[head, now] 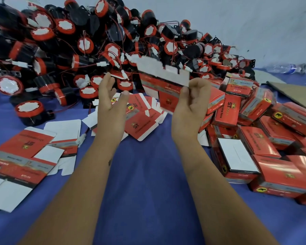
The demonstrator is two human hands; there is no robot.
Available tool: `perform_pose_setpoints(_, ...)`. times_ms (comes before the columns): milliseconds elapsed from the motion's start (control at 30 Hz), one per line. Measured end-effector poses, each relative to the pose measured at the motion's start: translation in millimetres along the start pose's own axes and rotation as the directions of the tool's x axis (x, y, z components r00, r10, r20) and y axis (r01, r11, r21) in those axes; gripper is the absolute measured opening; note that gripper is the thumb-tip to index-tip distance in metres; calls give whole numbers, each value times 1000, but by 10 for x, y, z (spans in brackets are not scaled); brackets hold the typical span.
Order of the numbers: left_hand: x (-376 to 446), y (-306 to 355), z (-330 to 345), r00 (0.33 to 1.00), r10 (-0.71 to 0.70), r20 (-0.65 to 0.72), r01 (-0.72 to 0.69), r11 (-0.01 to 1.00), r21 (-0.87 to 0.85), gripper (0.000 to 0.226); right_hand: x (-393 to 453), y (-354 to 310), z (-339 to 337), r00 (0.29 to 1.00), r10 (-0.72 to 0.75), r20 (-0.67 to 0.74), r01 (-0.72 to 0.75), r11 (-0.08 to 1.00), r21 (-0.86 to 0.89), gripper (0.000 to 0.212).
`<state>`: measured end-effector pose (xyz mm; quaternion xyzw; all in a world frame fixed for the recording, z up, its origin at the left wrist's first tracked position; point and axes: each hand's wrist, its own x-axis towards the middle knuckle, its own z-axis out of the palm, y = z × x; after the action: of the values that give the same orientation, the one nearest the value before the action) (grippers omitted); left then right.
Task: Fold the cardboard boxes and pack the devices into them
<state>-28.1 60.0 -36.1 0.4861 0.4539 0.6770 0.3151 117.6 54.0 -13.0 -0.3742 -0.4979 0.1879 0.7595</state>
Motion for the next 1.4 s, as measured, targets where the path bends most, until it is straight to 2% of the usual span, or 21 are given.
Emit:
perform_pose_setpoints(100, 13, -19, 1, 995, -91, 30, 93, 994, -53, 57, -72, 37, 40, 991, -8, 133, 13, 999, -36, 30)
perform_pose_setpoints(200, 29, -20, -24, 985, -170, 24, 172, 978, -118, 53, -116, 26, 75, 981, 51, 187, -56, 998, 21, 21)
perform_pose_setpoints(300, 58, -1, -46, 959, -276, 70, 284, 924, -256, 32, -144, -15, 91, 974, 98, 205, -120, 988, 96, 16)
perform_pose_setpoints(367, 49, 21, -18, 953, -290, 89, 303, 919, -253, 16, -166, -26, 99, 964, 80, 255, -104, 991, 80, 16)
perform_pose_setpoints(433, 24, 38, 5, 956, -283, 79, 294, 916, -274, 6, -188, -20, 103, 947, 7, 320, 0, 1000, -23, 23)
perform_pose_setpoints(533, 2, 88, -6, 972, -225, 74, 236, 895, -378, 12, -241, 1, 106, 905, -157, 396, 246, 951, -187, 37)
perform_pose_setpoints(600, -13, 118, -37, 978, -184, 97, 208, 886, -414, 8, -287, -13, 135, 873, -183, 453, 300, 933, -200, 48)
perform_pose_setpoints(633, -27, 138, -41, 975, -181, 129, 219, 876, -429, 15, -318, -25, 164, 864, -165, 476, 299, 928, -221, 53)
perform_pose_setpoints(700, -70, 184, -22, 963, -164, 213, 245, 861, -446, 32, -389, -57, 211, 859, -81, 506, 241, 935, -260, 66)
perform_pose_setpoints(767, -99, 241, 8, 964, -92, 251, 196, 882, -429, 42, -406, -75, 217, 870, -42, 492, 179, 955, -235, 73)
perform_pose_setpoints(867, -92, 271, 36, 973, 25, 229, 69, 918, -391, 56, -354, -86, 191, 899, -60, 435, 146, 975, -165, 71)
perform_pose_setpoints(933, -106, 264, 43, 971, 26, 237, 50, 950, -309, 71, -309, -56, 190, 913, 17, 408, 37, 992, -124, 71)
perform_pose_setpoints(1000, -122, 213, 52, 965, 15, 260, 39, 978, -203, 76, -273, 9, 163, 908, 113, 402, -89, 993, -78, 69)
perform_pose_setpoints(1100, -141, 128, 70, 964, 20, 265, -29, 999, 30, 73, -229, 116, 95, 883, 215, 417, -210, 976, -58, 62)
perform_pose_setpoints(1167, -159, 96, 105, 965, 51, 258, -86, 988, 124, 64, -201, 160, 81, 870, 270, 413, -276, 960, -45, 59)
perform_pose_setpoints(1300, -210, 89, 157, 961, 89, 263, -124, 985, 119, 43, -139, 207, 80, 841, 407, 357, -405, 910, -84, 52)
perform_pose_setpoints(1400, -200, 87, 146, 947, 112, 302, -147, 984, 97, 36, -139, 231, 90, 860, 386, 334, -364, 923, -127, 29)
